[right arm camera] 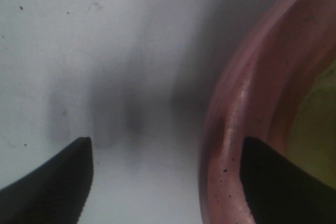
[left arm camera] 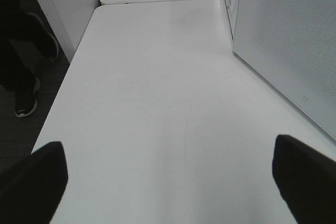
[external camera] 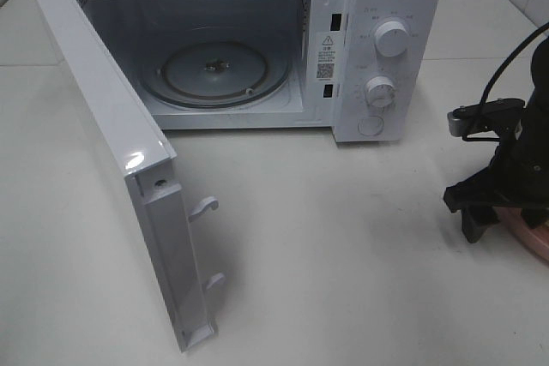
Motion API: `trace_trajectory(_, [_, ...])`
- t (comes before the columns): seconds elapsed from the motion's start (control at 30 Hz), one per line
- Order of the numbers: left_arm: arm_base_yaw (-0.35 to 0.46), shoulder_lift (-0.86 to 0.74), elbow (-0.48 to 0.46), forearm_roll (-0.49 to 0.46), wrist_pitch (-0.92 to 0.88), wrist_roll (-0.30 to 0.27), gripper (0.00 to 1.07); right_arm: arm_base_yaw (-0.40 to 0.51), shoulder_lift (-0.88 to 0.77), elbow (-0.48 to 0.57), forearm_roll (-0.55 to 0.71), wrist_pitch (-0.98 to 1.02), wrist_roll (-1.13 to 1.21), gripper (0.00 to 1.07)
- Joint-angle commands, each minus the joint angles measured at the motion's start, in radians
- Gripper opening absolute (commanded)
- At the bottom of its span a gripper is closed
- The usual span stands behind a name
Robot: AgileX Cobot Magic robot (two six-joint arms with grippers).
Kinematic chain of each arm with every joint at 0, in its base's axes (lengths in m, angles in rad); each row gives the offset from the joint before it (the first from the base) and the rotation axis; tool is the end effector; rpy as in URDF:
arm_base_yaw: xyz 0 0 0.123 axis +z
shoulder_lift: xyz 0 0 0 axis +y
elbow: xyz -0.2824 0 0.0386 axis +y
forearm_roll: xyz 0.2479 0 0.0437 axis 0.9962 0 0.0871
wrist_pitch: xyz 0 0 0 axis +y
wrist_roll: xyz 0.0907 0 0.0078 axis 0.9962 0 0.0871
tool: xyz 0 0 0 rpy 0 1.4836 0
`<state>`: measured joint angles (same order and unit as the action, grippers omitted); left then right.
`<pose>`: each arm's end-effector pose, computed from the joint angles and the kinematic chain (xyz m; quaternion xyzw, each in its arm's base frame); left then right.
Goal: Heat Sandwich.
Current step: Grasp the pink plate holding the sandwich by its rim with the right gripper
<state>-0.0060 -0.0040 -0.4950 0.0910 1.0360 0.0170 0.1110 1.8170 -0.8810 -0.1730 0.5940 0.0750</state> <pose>-0.0040 0.0071 0.2780 0.0086 0.8461 0.0484 0.5308 0.2996 0.0246 0.1240 -0.0862 0.9928 -0.0467 0.0683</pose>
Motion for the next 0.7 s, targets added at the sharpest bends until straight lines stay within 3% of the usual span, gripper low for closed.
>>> trace_trajectory(0.03, [0.007,-0.028,0.002,-0.002,-0.017,-0.004,1.04,-0.006,0.005,-0.004,-0.033,0.010,0.014,0.50])
trace_trajectory(0.07, [0.007,-0.028,0.002,-0.002,-0.017,-0.004,1.04,-0.006,0.005,-0.004,-0.046,0.013,0.023,0.41])
trace_trajectory(0.1, [0.007,-0.028,0.002,-0.002,-0.017,-0.004,1.04,-0.006,0.005,-0.004,-0.046,0.013,0.023,0.41])
trace_trajectory(0.13, [0.007,-0.028,0.002,-0.002,-0.017,-0.004,1.04,-0.006,0.005,-0.004,-0.058,0.014,0.037,0.34])
trace_trajectory(0.17, [0.007,-0.028,0.002,-0.002,-0.017,-0.004,1.04,-0.006,0.005,-0.004,-0.075,0.015,0.050,0.24])
trace_trajectory(0.2, [0.007,-0.028,0.002,-0.002,-0.017,-0.004,1.04,-0.006,0.005,-0.004,-0.108,0.015,0.069,0.03])
trace_trajectory(0.23, [0.007,-0.028,0.002,-0.002,-0.017,-0.004,1.04,-0.006,0.005,-0.004,-0.115,0.014,0.075,0.00])
trace_trajectory(0.7, [0.007,-0.028,0.002,-0.002,-0.017,-0.004,1.04,-0.002,0.005,-0.004,-0.145,0.026,0.100,0.00])
